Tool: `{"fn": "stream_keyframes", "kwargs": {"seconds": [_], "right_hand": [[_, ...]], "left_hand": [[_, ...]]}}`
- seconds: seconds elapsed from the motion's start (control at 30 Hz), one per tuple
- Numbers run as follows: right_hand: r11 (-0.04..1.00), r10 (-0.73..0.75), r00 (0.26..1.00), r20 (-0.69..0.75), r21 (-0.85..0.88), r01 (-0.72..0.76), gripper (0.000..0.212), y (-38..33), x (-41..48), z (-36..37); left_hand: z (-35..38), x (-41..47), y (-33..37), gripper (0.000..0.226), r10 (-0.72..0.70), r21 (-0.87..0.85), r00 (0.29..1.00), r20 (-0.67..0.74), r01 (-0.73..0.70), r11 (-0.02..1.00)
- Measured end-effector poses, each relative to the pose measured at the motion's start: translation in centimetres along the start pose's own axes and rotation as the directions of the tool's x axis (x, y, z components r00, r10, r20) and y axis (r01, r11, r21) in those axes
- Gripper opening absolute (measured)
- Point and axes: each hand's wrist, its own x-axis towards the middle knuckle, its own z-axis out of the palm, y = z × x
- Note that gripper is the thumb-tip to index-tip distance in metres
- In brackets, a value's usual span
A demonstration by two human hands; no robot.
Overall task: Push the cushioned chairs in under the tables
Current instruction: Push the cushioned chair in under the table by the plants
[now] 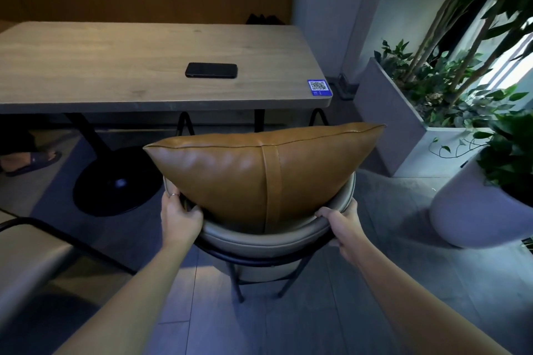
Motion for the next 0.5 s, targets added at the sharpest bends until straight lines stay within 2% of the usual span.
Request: {"fn": "stream_keyframes", "kwargs": {"seconds": [0.23,0.5], "right_hand": [[0.999,0.04,0.999,-0.005,-0.037,-0.041,0.072,-0.6,0.8,0.8],[0.999,0.029,0.999,-0.044,-0.044,-0.03,0.077,-0.7,2.1,1.0]], "left_hand": [[0.2,1.4,0.3,0.041,-0.022,-0.005,1.0,0.014,0.022,1.0],[0.6,2.0,0.5,0.052,-0.007,-0.023,0.999,0.051,0.008,1.0]]}}
